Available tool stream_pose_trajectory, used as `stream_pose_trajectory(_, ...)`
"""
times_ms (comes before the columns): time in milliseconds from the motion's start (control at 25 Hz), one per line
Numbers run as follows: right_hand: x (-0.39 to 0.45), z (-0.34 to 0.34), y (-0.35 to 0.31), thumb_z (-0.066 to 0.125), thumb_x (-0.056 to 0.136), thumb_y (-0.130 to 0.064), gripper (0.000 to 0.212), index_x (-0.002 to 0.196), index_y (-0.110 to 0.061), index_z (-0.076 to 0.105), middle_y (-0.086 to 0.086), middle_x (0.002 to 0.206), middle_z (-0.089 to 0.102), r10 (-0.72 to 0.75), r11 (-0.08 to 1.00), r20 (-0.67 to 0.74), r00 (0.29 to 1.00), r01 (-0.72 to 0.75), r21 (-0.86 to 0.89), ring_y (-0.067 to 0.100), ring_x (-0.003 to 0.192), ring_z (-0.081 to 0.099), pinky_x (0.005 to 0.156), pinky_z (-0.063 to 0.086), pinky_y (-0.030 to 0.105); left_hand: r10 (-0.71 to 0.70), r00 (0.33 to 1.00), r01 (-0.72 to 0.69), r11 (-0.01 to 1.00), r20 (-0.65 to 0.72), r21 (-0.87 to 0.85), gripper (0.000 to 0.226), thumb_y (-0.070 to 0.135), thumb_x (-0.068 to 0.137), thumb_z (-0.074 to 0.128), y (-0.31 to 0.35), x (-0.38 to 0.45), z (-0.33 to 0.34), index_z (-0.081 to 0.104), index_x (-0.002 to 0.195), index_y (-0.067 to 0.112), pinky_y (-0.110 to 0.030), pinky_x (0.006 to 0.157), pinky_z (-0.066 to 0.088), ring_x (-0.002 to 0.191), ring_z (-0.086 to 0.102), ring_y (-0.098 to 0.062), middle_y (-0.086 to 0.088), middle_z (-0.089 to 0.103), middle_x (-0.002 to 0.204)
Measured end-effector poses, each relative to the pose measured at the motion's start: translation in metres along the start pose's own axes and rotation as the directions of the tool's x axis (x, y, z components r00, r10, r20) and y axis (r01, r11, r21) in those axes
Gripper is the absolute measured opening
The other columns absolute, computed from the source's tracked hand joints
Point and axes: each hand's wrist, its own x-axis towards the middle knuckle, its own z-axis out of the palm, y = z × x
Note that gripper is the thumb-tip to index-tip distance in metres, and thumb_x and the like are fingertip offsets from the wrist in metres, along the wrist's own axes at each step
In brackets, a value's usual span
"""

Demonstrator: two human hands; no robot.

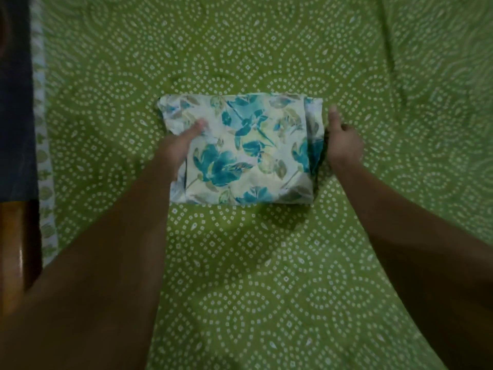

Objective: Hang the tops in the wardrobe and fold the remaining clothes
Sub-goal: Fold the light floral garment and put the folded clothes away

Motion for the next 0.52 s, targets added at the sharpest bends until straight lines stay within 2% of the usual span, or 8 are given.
stream_pose_trajectory(40,-0.004,-0.002,-0.008,0.05,0.075,-0.078,0.08,0.111,-0.009,0.066,0.003,0.106,0.064,-0.022,0.997,0.194,0.981,0.008,0.072,0.021,0.096,0.06,0.091,0.049,0.037,0.023,1.0,-0.022,0.999,0.008,-0.042,0.093,0.079,0.052,0.072,-0.003,0.003,-0.001,0.065,0.116,0.013,-0.046,0.097,0.049,0.103,0.065,-0.026,-0.008,0.068,0.113)
stream_pose_trajectory(80,-0.009,-0.003,-0.013,0.061,0.072,-0.073,0.076,0.114,-0.009,0.065,0.004,0.111,0.066,-0.054,0.996,0.349,0.935,0.025,0.086,0.022,0.099,0.063,0.093,0.051,0.04,0.067,0.998,-0.067,0.997,0.01,-0.045,0.088,0.075,0.055,0.074,0.002,-0.005,-0.002,0.066,0.115,0.012,-0.045,0.096,0.049,0.102,0.065,-0.025,-0.007,0.069,0.113)
stream_pose_trajectory(120,-0.017,-0.004,-0.019,0.069,0.076,-0.059,0.064,0.114,-0.007,0.065,0.006,0.111,0.067,-0.074,0.997,0.449,0.89,0.051,0.062,0.023,0.098,0.065,0.09,0.053,0.042,0.112,0.994,-0.111,0.992,-0.001,-0.059,0.075,0.066,0.067,0.073,0.007,-0.023,-0.005,0.065,0.116,0.01,-0.04,0.096,0.049,0.101,0.065,-0.023,-0.005,0.067,0.114)
stream_pose_trajectory(200,-0.037,-0.014,-0.032,0.069,0.087,-0.03,0.038,0.111,-0.001,0.063,0.01,0.108,0.068,-0.122,0.991,0.49,0.863,0.078,0.11,0.025,0.094,0.066,0.083,0.056,0.041,0.218,0.974,-0.222,0.972,-0.064,-0.075,0.047,0.041,0.087,0.065,0.021,-0.062,-0.012,0.062,0.117,0.005,-0.029,0.091,0.047,0.1,0.06,-0.017,-0.003,0.063,0.111)
stream_pose_trajectory(240,-0.052,-0.028,-0.041,0.065,0.09,-0.023,0.034,0.113,0.001,0.063,0.014,0.111,0.067,-0.133,0.981,0.491,0.861,0.042,0.191,0.028,0.095,0.066,0.082,0.056,0.043,0.264,0.961,-0.271,0.959,-0.083,-0.086,0.041,0.035,0.09,0.063,0.027,-0.081,-0.018,0.062,0.116,0.003,-0.029,0.089,0.048,0.099,0.06,-0.017,-0.005,0.063,0.108)
stream_pose_trajectory(320,-0.085,-0.069,-0.056,0.059,0.094,-0.019,0.033,0.117,0.004,0.06,0.018,0.114,0.066,-0.162,0.944,0.508,0.846,-0.017,0.328,0.03,0.095,0.065,0.077,0.057,0.042,0.314,0.946,-0.321,0.942,-0.079,-0.1,0.032,0.033,0.09,0.063,0.049,-0.128,-0.038,0.064,0.104,0.005,-0.032,0.09,0.049,0.097,0.06,-0.019,-0.007,0.063,0.103)
stream_pose_trajectory(400,-0.126,-0.124,-0.065,0.056,0.096,-0.021,0.031,0.119,0.0,0.058,0.012,0.107,0.066,-0.197,0.922,0.514,0.835,-0.021,0.388,0.023,0.088,0.065,0.068,0.055,0.033,0.373,0.928,-0.371,0.921,-0.012,-0.117,0.03,0.035,0.089,0.064,0.082,-0.187,-0.062,0.065,0.102,0.008,-0.031,0.086,0.052,0.094,0.064,-0.02,-0.006,0.065,0.1)
stream_pose_trajectory(520,-0.207,-0.232,-0.071,0.055,0.096,-0.024,0.033,0.125,-0.008,0.056,0.008,0.114,0.066,-0.273,0.844,0.479,0.834,-0.03,0.535,0.025,0.101,0.064,0.084,0.052,0.04,0.51,0.852,-0.481,0.851,0.115,-0.21,0.034,0.038,0.089,0.064,0.137,-0.303,-0.094,0.063,0.112,0.014,-0.022,0.07,0.055,0.087,0.067,-0.014,0.0,0.068,0.099)
